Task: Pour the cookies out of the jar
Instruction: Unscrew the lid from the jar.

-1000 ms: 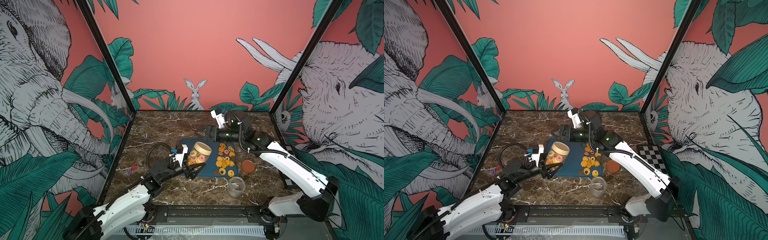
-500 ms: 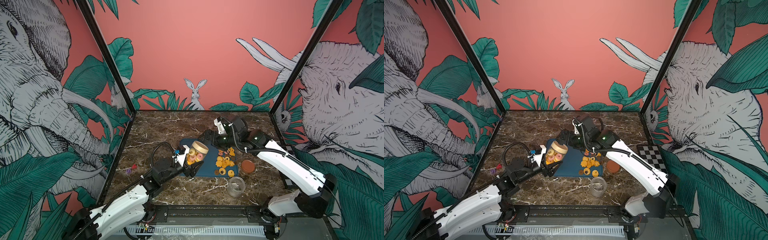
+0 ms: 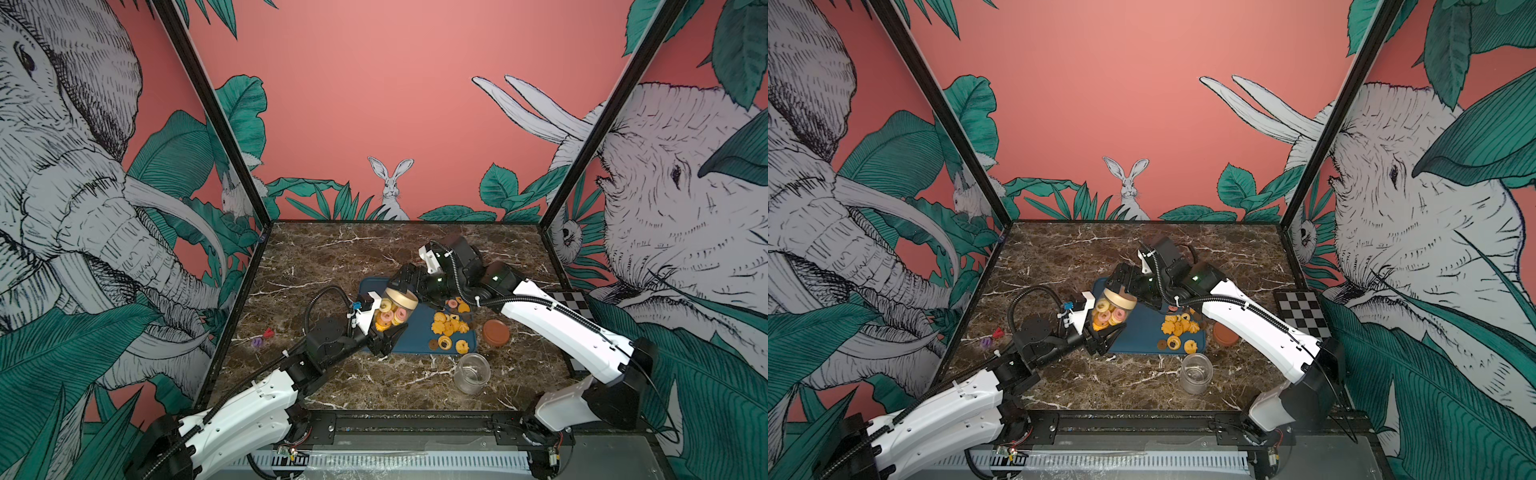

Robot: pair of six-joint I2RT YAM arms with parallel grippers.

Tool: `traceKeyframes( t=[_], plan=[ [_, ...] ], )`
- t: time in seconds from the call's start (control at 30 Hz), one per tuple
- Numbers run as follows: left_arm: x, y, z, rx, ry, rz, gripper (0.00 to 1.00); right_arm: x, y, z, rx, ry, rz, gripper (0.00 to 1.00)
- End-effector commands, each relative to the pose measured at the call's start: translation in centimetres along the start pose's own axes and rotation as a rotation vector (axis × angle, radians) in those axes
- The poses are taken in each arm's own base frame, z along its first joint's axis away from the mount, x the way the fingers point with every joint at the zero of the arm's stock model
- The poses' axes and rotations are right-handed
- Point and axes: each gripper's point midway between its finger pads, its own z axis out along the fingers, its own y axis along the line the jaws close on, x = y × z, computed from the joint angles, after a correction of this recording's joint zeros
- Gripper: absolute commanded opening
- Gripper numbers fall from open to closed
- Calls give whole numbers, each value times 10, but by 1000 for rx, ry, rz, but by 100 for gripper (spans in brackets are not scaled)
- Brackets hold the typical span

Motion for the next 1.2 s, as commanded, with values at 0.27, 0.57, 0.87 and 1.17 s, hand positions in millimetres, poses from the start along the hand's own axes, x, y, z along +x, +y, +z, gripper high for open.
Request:
traceKeyframes(
  t=[0.27, 0.57, 0.87, 1.17],
  plan=[
    [-51, -11, -6, 31, -167, 49, 0, 7, 8, -3, -8, -2, -5, 95],
    [-56, -11, -9, 31, -193, 13, 0, 8, 13, -2, -47, -14, -42, 73],
    [-63, -38, -11, 208, -228, -77, 0, 11, 31, -3, -219, 8, -339, 36],
    [-70, -58, -21, 415, -286, -181, 0, 21, 34, -29, -370, -17, -563, 32]
  ],
)
